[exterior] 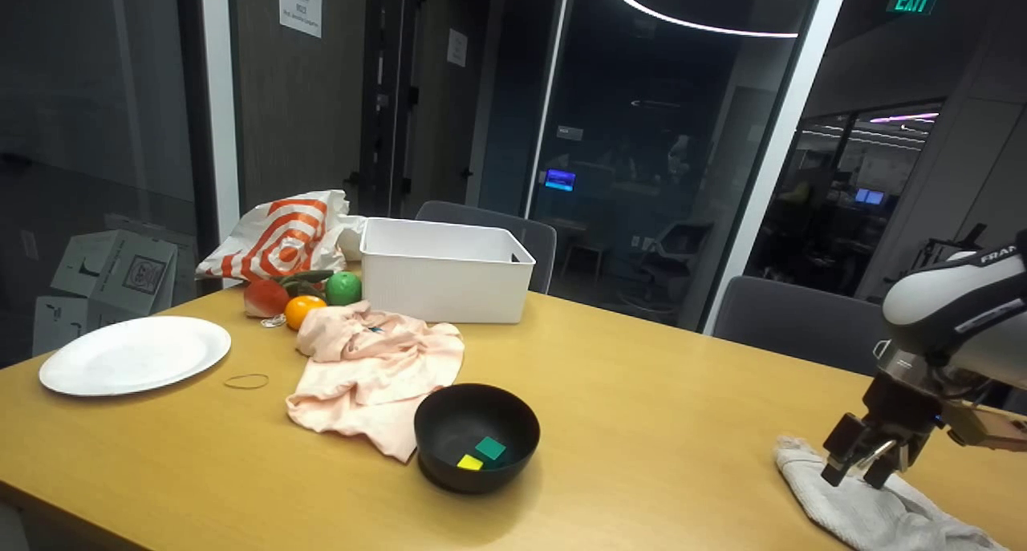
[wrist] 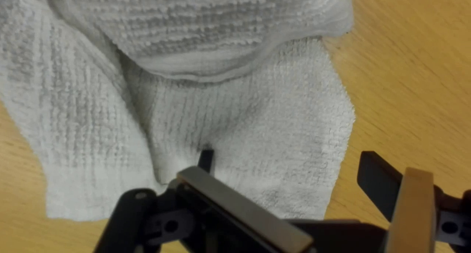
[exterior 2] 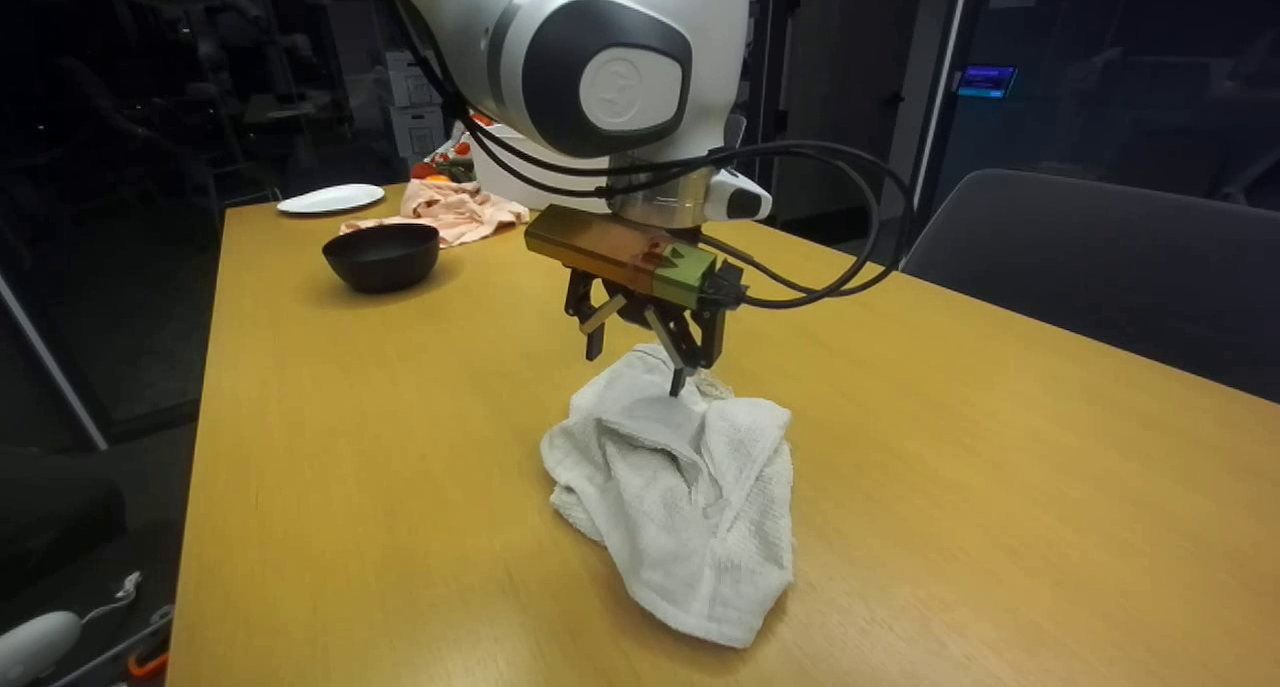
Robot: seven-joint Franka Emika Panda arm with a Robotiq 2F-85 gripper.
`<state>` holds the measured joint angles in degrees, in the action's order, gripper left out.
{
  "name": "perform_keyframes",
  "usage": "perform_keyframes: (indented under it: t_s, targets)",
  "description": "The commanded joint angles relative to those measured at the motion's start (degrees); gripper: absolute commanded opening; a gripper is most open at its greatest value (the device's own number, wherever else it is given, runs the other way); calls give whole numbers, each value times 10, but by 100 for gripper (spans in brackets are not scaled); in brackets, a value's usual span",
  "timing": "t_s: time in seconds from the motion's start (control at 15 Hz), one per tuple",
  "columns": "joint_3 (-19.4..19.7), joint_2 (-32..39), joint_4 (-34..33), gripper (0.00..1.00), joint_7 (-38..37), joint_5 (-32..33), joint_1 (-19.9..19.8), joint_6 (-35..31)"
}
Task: Unfold the white towel on the table
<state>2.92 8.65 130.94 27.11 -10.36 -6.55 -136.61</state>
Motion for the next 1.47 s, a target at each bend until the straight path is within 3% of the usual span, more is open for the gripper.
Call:
perform_keyframes:
  t_s: [0.0, 0.47, 0.53, 0.67, 1.2, 1.4]
  targets:
    - [-6, -4, 10, 100, -6, 6, 2, -26]
    - [-3, 30, 21, 97, -60, 86, 12, -83]
    - [-4, 29, 23, 74, -61, 93, 11, -88]
    - [-6, 28, 26, 71, -64, 97, 10, -93]
    - [0, 18, 29, 10, -79, 128, 13, -113]
    - [20, -2, 27, 4, -127, 201, 18, -135]
